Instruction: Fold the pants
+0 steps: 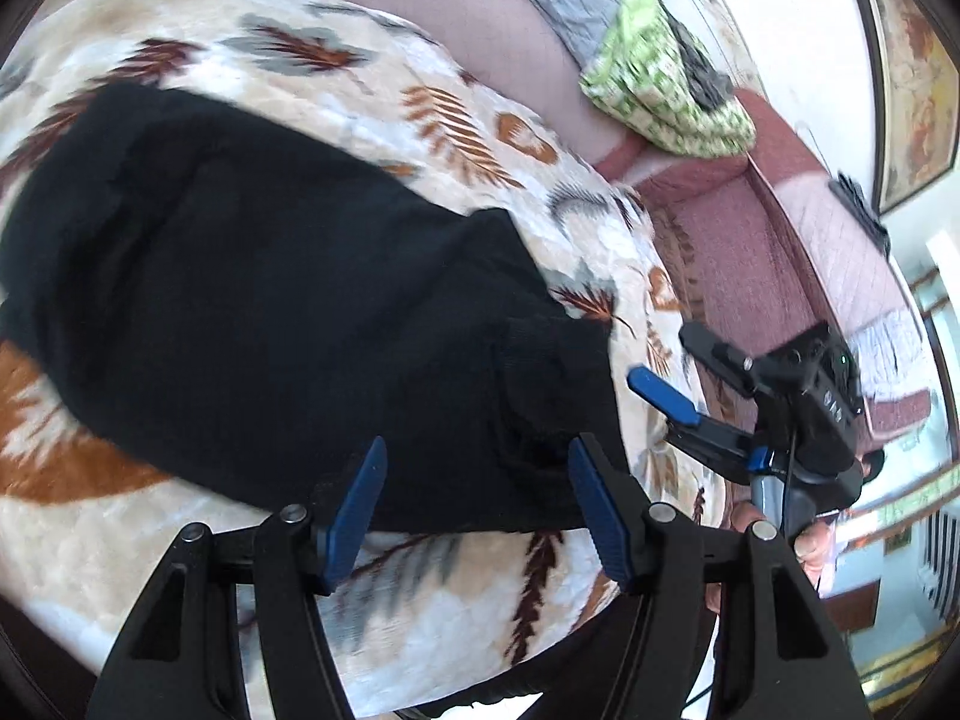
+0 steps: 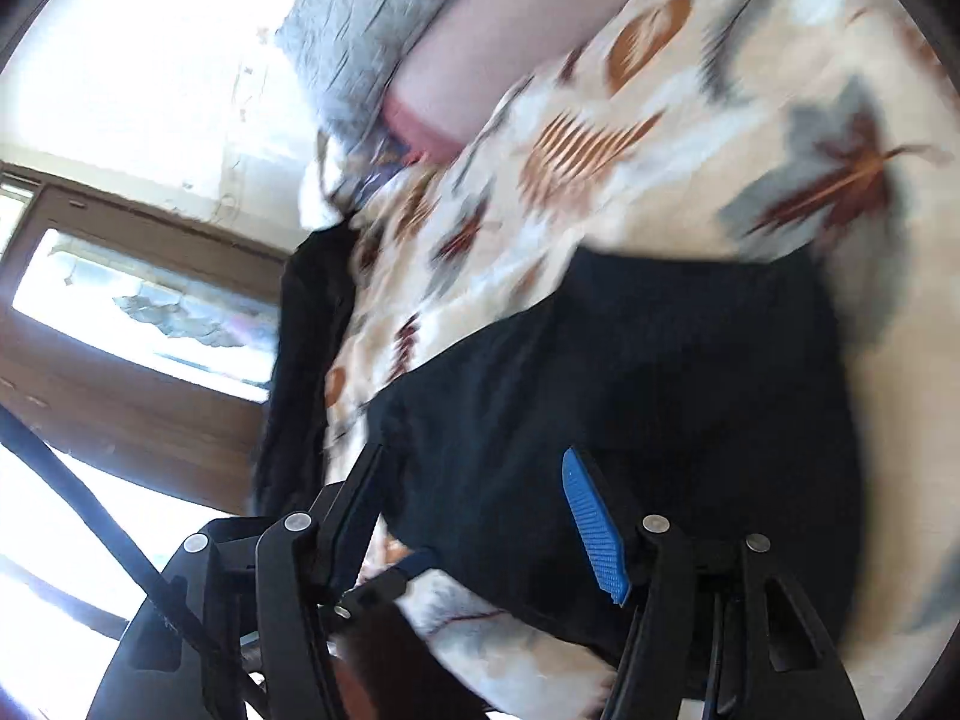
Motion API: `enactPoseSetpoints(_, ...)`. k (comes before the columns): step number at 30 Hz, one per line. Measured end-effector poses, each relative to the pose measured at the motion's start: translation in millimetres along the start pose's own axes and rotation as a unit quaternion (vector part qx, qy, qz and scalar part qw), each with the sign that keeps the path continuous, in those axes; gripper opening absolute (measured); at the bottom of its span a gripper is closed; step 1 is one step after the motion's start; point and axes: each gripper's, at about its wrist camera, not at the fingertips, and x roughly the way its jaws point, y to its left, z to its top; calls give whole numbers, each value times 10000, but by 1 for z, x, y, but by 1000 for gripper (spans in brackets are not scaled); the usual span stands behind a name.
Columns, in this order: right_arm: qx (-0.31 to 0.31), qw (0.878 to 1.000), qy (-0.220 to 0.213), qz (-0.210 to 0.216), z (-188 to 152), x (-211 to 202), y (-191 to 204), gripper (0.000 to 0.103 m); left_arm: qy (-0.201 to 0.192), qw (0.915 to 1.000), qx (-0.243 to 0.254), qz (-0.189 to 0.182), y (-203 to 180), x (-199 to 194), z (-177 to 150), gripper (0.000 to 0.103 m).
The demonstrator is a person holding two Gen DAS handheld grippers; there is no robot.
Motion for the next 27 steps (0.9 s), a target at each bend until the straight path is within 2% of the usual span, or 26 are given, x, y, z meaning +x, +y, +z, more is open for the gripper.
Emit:
enactPoseSetpoints(2,101,9989,-290,-352,-3,-29,-17,67,92,9997,238,-13,-22,12,5,62)
enactPoseSetpoints(4,287,9978,-416,-436,-8,-44,-32,67,133,9986,516,-37,-44,23,7,62)
enactPoseSetpoints(6,521,9962,-537,-450,-17,-57,-49,67,211,9960,832,233,-66,42,10,62)
enactPoseSetpoints(7,606,9955,-568,-457,-20,-60,-56,67,241,9935,972,533,-72,52,11,62)
enactPoseSetpoints(8,696,9946,-613,-461,-26,-63,-62,67,287,9868,1175,1080,-78,66,12,62)
enactPoseSetpoints(9,754,9940,-649,-464,-29,-69,-68,67,312,9791,1338,1502,-80,75,11,62)
enactPoseSetpoints(10,827,9930,-690,-476,-34,-71,-75,67,346,9656,1571,2042,-78,85,7,62)
enactPoseSetpoints(11,858,9927,-697,-478,-38,-72,-79,67,420,9540,1723,2417,-73,93,1,62)
enactPoseSetpoints(12,871,9926,-699,-484,-40,-71,-80,67,475,9504,1758,2520,-68,97,-4,63)
enactPoseSetpoints(14,819,9925,-702,-577,-45,-75,-84,67,292,9533,1814,2397,-61,89,-9,63)
enactPoseSetpoints(18,607,9921,-643,-892,-44,-63,-86,67,243,9601,1691,2212,-51,80,-10,63)
enactPoseSetpoints(21,589,9920,-607,-936,-34,-52,-88,67,148,9575,1859,2200,-49,74,-17,63)
enactPoseSetpoints(25,292,9910,-527,-1198,-14,-32,-79,67,117,9554,1848,2301,-48,59,-21,63)
enactPoseSetpoints(27,219,9899,-488,-1312,-8,-23,-77,67,53,9593,1756,2211,-42,43,-20,63)
